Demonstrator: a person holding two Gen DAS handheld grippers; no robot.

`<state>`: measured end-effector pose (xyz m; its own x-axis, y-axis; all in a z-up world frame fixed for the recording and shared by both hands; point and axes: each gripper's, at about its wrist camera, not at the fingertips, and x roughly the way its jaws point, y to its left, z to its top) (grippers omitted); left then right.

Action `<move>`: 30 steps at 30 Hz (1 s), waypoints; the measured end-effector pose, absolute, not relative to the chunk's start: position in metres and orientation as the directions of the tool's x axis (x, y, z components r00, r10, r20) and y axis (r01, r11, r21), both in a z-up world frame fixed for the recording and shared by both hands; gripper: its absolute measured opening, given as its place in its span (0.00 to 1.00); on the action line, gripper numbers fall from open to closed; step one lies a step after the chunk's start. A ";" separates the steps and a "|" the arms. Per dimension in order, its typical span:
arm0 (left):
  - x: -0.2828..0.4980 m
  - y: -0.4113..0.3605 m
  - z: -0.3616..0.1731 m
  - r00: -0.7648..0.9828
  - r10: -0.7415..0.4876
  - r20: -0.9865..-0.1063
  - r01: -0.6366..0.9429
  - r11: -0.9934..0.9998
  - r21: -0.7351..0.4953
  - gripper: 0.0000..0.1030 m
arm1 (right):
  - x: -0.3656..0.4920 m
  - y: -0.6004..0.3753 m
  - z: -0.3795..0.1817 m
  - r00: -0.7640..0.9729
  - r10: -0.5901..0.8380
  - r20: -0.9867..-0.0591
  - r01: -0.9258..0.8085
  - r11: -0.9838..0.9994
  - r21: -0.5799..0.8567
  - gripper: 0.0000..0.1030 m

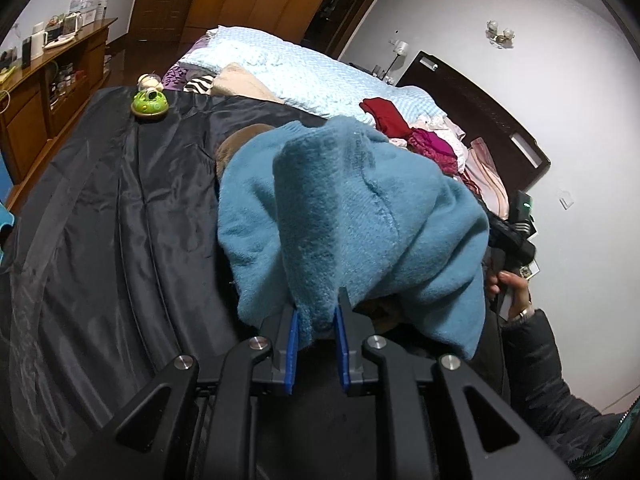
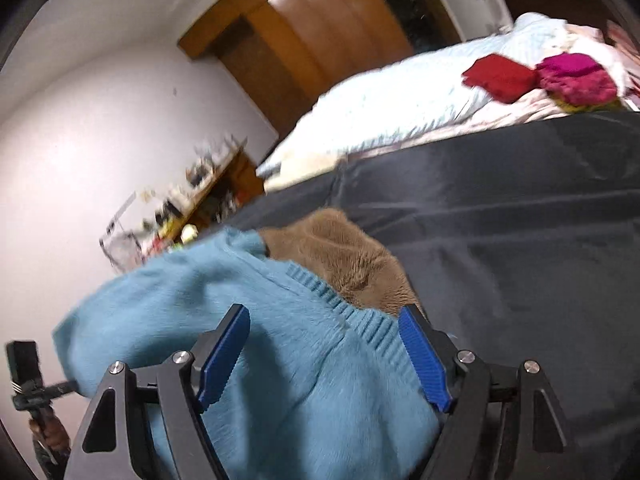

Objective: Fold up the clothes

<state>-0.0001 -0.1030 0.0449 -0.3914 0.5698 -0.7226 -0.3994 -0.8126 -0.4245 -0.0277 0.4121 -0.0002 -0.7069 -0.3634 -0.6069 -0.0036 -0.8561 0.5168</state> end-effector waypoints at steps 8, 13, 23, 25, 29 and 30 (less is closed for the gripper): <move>-0.002 -0.110 0.040 -0.408 0.541 -0.735 -0.378 -0.833 -0.404 0.21 | -0.006 0.401 -0.005 -0.695 -0.481 -0.534 0.112 -0.807 0.580 0.39; -0.002 -0.128 0.054 -0.476 0.521 -0.709 -0.346 -0.852 -0.394 0.22 | 0.031 0.379 0.017 -0.698 -0.535 -0.476 0.232 -0.798 0.557 0.33; -0.044 -0.128 0.082 -0.544 0.487 -0.683 -0.351 -0.872 -0.342 0.47 | 0.057 0.340 0.035 -0.698 -0.485 -0.527 0.286 -0.863 0.416 0.34; -0.063 -0.120 0.088 -0.547 0.514 -0.661 -0.379 -0.856 -0.352 0.65 | 0.055 0.343 0.034 -0.699 -0.484 -0.526 0.272 -0.861 0.431 0.34; -0.089 -0.104 0.086 -0.512 0.561 -0.650 -0.436 -0.822 -0.365 0.77 | 0.049 0.348 0.030 -0.695 -0.487 -0.530 0.250 -0.854 0.457 0.36; -0.094 -0.096 0.082 -0.495 0.561 -0.664 -0.452 -0.819 -0.354 0.77 | 0.048 0.349 0.029 -0.694 -0.489 -0.529 0.248 -0.851 0.462 0.37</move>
<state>-0.0936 -0.0965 0.0817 -0.4951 0.5606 -0.6638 -0.4523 -0.8186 -0.3539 0.0480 0.3490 0.0293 -0.6935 -0.4890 -0.5290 0.2475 -0.8514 0.4625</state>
